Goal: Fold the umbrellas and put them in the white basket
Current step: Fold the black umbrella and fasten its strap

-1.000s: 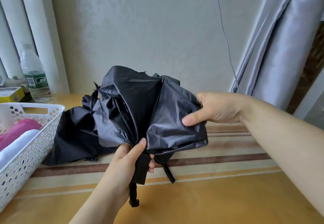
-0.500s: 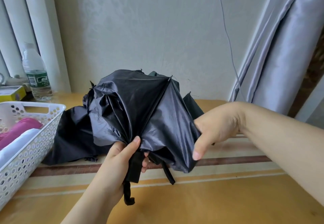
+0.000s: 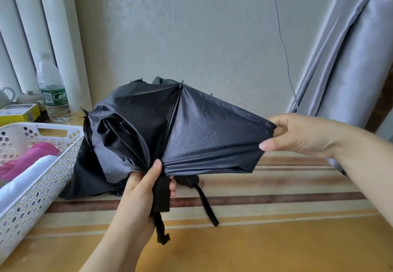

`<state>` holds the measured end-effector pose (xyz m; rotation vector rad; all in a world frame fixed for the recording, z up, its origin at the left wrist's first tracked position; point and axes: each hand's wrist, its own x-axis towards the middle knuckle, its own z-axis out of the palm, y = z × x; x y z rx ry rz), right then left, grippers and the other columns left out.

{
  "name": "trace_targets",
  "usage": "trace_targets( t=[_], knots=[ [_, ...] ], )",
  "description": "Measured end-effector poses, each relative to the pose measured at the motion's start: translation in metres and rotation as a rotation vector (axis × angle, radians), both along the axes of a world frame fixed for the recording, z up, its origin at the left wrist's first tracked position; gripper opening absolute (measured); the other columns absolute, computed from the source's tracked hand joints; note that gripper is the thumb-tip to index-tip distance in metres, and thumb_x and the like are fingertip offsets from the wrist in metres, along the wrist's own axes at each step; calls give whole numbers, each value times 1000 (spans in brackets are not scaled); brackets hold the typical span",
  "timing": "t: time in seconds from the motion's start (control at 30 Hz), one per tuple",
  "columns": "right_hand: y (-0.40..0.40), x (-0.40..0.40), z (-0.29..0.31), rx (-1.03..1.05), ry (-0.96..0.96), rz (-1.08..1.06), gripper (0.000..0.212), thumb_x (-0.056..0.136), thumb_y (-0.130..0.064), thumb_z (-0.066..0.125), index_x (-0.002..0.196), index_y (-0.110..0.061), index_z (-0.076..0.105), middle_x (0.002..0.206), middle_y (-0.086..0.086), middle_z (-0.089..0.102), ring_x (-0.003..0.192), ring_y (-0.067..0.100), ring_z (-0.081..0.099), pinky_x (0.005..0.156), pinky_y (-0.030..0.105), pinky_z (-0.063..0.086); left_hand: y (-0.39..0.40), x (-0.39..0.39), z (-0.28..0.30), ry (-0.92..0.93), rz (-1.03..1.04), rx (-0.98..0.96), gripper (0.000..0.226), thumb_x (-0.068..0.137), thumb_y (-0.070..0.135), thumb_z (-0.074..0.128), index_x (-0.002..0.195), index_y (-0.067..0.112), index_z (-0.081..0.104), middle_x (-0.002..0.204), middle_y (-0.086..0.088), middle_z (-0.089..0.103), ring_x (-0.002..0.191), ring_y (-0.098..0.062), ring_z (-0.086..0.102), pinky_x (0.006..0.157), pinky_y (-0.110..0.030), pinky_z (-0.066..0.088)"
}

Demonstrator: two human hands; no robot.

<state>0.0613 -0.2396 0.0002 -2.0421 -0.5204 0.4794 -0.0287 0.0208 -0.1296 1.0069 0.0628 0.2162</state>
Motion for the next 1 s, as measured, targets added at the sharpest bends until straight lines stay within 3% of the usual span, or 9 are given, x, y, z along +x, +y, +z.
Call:
trace_targets(
  t=[0.07, 0.17, 0.33, 0.5, 0.6, 0.73, 0.83, 0.9, 1.0],
  knots=[
    [10, -2, -9, 223, 140, -165, 46, 67, 5, 74, 112, 2, 61, 110, 11, 71, 98, 21, 69, 85, 31, 57, -1, 0, -1, 3, 10, 7, 42, 94, 26, 53, 122, -5, 50, 67, -8, 55, 55, -17, 52, 54, -27, 45],
    [33, -16, -21, 469, 311, -331, 41, 76, -21, 65, 113, -3, 62, 111, 17, 70, 96, 25, 71, 78, 37, 60, -6, -2, -2, 32, 28, 0, 45, 90, 30, 57, 120, -3, 51, 65, -12, 58, 56, -18, 56, 60, -31, 44],
    [63, -36, -49, 408, 378, -485, 39, 81, -33, 70, 113, -12, 62, 104, 13, 73, 91, 28, 71, 82, 42, 57, -12, -3, -1, 26, 40, -26, 34, 94, 27, 54, 110, -3, 52, 65, -13, 61, 56, -18, 57, 56, -28, 48],
    [76, -43, -55, 231, -487, -670, 33, 100, -33, 45, 80, -8, 54, 49, -9, 56, 46, 6, 60, 45, 17, 45, -12, -4, 3, -7, 42, -54, 25, 95, 24, 51, 105, 1, 53, 64, -9, 53, 51, -18, 48, 44, -23, 44],
    [76, -40, -58, 211, -592, -663, 36, 102, -32, 39, 74, -10, 44, 44, -4, 45, 42, 8, 55, 43, 19, 44, -9, -3, 2, -22, 21, -106, 29, 95, 26, 51, 112, 2, 54, 65, -8, 52, 51, -16, 46, 43, -22, 42],
    [71, -28, -73, -119, 64, -492, 34, 101, -24, 47, 132, -11, 47, 82, 6, 71, 66, 12, 70, 69, 30, 57, -3, -3, 1, -43, -53, -119, 27, 94, 26, 51, 108, 3, 53, 64, -8, 48, 50, -16, 44, 43, -22, 41],
    [65, -18, -48, -257, -273, -609, 54, 96, -35, 55, 144, -20, 35, 128, 1, 57, 103, 13, 58, 80, 29, 45, -5, -5, 3, -60, -119, -90, 25, 90, 26, 55, 100, 3, 52, 66, -9, 48, 50, -17, 43, 43, -24, 41],
    [67, -8, -17, -161, -579, -660, 40, 97, -36, 52, 134, -20, 46, 124, -4, 55, 105, 12, 53, 82, 26, 39, -6, -6, 3, -64, -166, -86, 32, 87, 26, 65, 105, 2, 52, 66, -11, 50, 50, -18, 42, 43, -25, 41],
    [78, 8, 15, -108, -550, -554, 29, 99, -36, 49, 119, -18, 60, 117, -4, 62, 109, 16, 58, 92, 29, 42, -6, -8, 3, -88, -229, -59, 36, 78, 32, 64, 99, 3, 61, 66, -13, 47, 50, -19, 42, 45, -26, 39]
  ],
)
